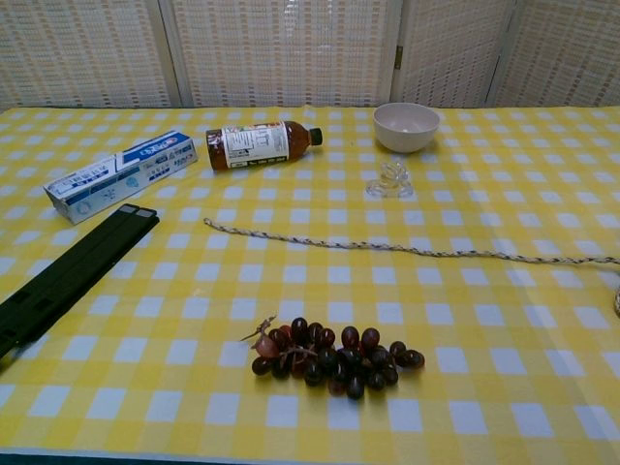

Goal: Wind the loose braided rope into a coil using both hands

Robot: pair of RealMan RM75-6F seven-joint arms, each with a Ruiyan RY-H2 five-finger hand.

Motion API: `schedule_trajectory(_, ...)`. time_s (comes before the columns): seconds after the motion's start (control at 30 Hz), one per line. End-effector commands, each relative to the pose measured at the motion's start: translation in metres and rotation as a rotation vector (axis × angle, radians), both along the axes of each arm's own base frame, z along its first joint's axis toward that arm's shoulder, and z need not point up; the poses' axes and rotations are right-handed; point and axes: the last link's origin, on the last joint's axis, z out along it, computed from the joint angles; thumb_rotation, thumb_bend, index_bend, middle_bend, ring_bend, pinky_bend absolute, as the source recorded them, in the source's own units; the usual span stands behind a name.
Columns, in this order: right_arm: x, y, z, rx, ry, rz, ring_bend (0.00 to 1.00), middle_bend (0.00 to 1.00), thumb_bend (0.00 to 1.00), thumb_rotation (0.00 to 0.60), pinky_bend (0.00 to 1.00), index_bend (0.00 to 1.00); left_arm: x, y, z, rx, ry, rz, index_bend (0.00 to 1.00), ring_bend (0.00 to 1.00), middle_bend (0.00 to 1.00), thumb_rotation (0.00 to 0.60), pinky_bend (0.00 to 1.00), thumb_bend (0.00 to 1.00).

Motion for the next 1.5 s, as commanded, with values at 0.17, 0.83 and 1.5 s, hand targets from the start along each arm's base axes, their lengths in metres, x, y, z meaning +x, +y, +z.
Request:
schedule_trajectory(0.17, -0.001, -0.016, -0.02, 0.041, 0.009, 0.022, 0.22, 0.19, 0.27, 0.492, 0.0, 0.18, -0.001, 0.001, -0.001, -0.005, -0.006, 0.004, 0.01, 0.0, 0.0, 0.6, 0.0, 0.15)
schedule_trajectory(0.83, 0.002, -0.022, -0.027, 0.052, -0.037, 0.071, 0.45, 0.42, 0.42, 0.6, 0.26, 0.58, 0.01, 0.02, 0.001, -0.003, -0.02, -0.1, 0.1, 0.01, 0.0, 0.6, 0.0, 0.15)
schedule_trajectory(1.5, 0.073, -0.053, -0.008, 0.041, -0.142, 0.225, 0.53, 0.51, 0.47, 0.6, 0.33, 0.7, 0.113, 0.123, -0.041, -0.231, -0.002, -0.445, 0.37, 0.52, 0.52, 0.6, 0.53, 0.24)
